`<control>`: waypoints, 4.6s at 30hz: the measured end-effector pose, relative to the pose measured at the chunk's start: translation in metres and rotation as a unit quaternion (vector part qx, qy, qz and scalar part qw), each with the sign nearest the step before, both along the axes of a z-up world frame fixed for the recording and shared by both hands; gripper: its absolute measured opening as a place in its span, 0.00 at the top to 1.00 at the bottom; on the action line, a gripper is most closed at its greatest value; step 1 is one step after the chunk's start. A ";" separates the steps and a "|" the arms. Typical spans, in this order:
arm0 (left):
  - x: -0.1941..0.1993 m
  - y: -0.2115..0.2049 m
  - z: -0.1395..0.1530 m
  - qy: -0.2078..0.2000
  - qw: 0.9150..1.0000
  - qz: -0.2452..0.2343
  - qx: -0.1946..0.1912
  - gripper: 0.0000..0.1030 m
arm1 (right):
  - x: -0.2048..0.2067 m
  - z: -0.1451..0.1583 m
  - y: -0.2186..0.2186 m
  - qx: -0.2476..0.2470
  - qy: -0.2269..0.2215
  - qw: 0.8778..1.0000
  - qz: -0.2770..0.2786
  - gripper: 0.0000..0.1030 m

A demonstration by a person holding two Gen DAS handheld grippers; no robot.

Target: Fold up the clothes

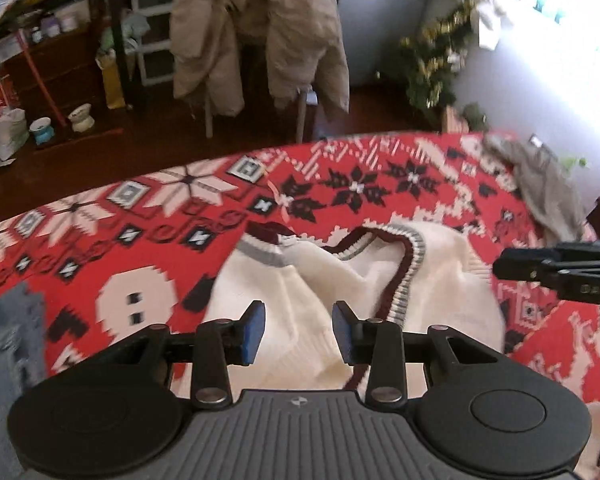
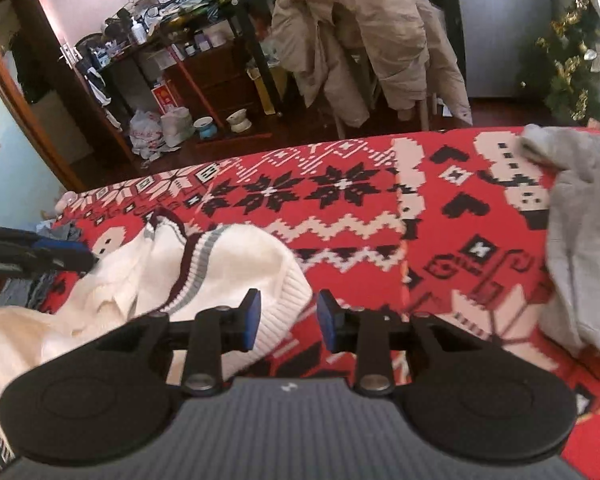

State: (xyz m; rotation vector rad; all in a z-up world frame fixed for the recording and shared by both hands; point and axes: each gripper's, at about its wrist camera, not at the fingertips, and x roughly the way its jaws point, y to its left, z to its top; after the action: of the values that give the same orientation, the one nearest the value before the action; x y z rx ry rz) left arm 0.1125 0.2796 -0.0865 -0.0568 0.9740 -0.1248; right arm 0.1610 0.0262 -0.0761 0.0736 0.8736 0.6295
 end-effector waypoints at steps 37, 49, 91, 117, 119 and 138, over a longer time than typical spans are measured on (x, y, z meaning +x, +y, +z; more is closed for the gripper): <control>-0.008 0.101 0.019 -0.036 0.994 0.098 0.044 0.96 | 0.048 -0.023 0.109 -0.105 -0.038 0.982 0.152 0.89; 0.090 0.078 0.054 -0.066 0.994 0.081 0.039 0.96 | 0.096 0.072 0.067 -0.124 -0.145 0.981 0.026 0.90; -0.236 0.007 0.006 -0.047 0.984 0.145 -0.087 0.42 | -0.205 0.052 -0.068 -0.116 -0.142 0.983 -0.019 0.01; -0.287 -0.027 -0.061 -0.017 0.948 0.143 -0.284 0.67 | -0.249 0.024 -0.133 -0.069 -0.042 0.991 -0.103 0.01; -0.290 -0.031 -0.064 -0.006 0.943 0.136 -0.303 0.69 | -0.249 0.022 -0.133 -0.071 -0.041 0.992 -0.100 0.01; -0.300 -0.018 -0.044 -0.053 0.916 0.234 -0.322 0.94 | -0.247 0.024 -0.155 -0.038 -0.010 0.993 -0.111 0.03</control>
State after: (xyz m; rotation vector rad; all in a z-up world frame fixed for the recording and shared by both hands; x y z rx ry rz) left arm -0.1871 0.2611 -0.1303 -0.8782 0.7525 -0.0007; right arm -0.0861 -0.1291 -0.0522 0.0942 0.8555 0.3874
